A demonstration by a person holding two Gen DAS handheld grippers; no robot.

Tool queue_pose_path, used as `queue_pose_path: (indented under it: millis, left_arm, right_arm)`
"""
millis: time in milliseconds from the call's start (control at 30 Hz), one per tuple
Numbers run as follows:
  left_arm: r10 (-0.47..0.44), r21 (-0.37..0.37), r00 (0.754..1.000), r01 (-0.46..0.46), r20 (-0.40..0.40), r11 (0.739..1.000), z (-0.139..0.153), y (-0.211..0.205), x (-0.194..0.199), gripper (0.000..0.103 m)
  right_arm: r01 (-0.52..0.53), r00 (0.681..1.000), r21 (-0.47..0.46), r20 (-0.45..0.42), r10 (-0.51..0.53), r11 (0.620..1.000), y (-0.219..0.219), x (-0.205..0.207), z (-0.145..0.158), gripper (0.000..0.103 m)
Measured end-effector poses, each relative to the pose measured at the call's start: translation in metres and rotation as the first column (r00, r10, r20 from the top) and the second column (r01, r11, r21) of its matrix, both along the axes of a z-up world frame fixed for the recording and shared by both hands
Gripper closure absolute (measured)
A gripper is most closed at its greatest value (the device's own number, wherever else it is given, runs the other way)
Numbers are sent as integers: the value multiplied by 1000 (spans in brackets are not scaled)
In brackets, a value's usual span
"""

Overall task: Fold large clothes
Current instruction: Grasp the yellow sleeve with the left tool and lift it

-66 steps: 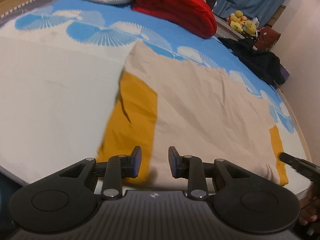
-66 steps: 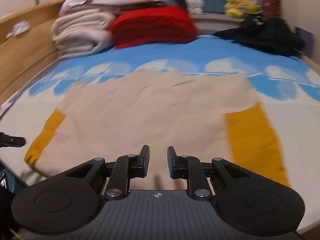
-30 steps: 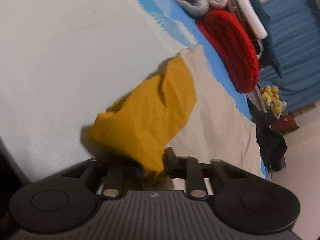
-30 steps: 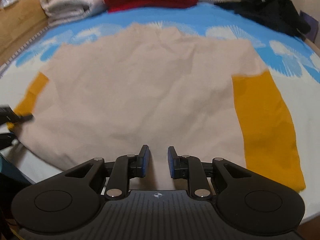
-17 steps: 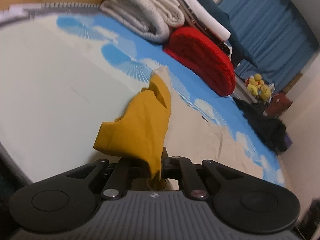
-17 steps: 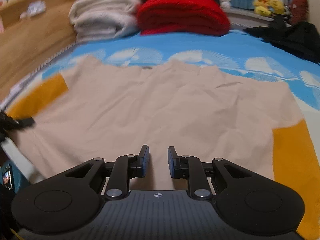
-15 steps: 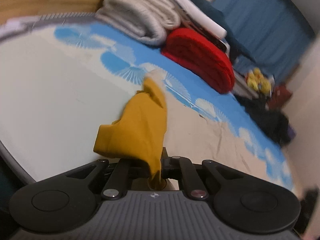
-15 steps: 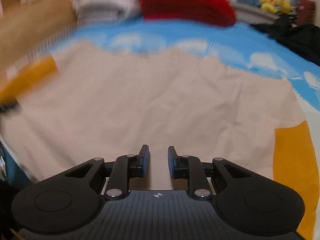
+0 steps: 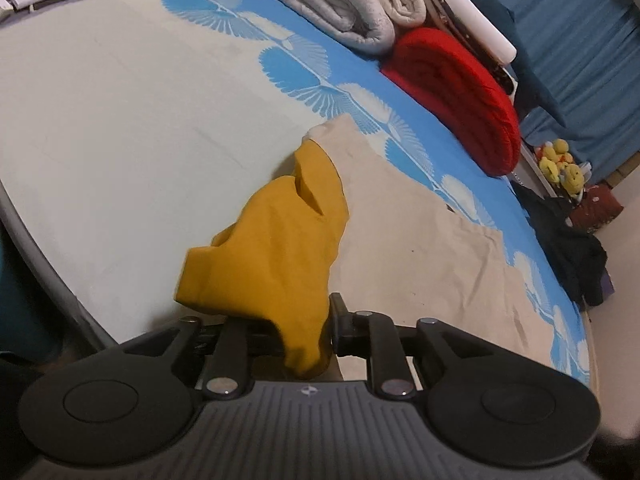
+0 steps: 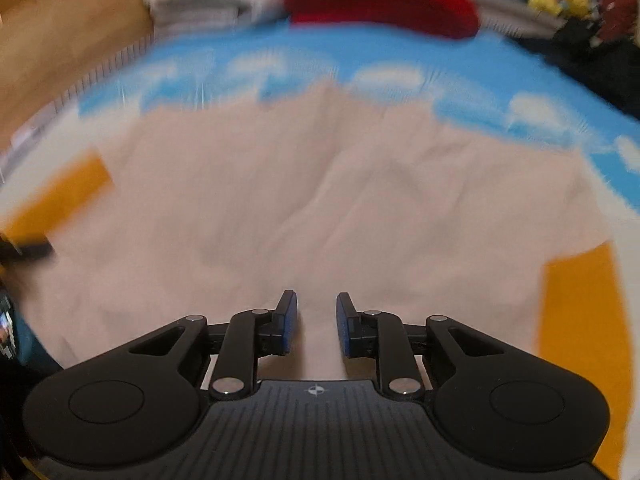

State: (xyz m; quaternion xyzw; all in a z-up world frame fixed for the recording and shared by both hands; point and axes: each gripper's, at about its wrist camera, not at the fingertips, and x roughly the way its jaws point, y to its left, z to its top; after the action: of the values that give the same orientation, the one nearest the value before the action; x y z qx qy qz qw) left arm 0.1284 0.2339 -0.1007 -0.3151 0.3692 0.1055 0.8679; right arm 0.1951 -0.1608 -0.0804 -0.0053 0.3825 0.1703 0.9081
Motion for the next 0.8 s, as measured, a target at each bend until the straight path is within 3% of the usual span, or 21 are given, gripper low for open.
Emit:
queue_pose_path:
  millis: [133,233,267,367,500,600,633,733,800]
  left_arm:
    - [-58,116,997,51,58,992,21,-24,4,92]
    - [-125,223,988,102,91,969,40,-50,7,92]
    - [-138,232,986,113,94,966,45,-57,9,93]
    - [-136,177,983,113,124,978,64,-76,15,93]
    - [-236,262,958,188,165,946,98,-133,25,94]
    - [-375,371,911,293,172,881,124,-201,30,94]
    - [-432,405,885,336,173,850,131,-228,29,94]
    - [-597,505,791,465,132,728,137,-314,26,94]
    - [-688,546,721,545,82,636,125,-374,23,94]
  right_arm:
    - [35,969,136,237,-67,990,-78,-27,69,78]
    - [82,919,179,367,-144,980,-141,-47,93,76]
    - [131,890,181,412,-196,975,-162,-56,96,76]
    - [220,850,239,428,-306,946,-213,-75,99,76]
    - [228,833,262,446,-327,938,-260,-92,101,76]
    - [241,824,295,441,-355,925,-292,-94,99,76]
    - [252,821,310,432,-372,917,-299,-94,98,76]
    - [263,814,394,399,-422,881,-324,-100,95,76]
    - [255,805,392,420,-418,884,-330,-107,95,76]
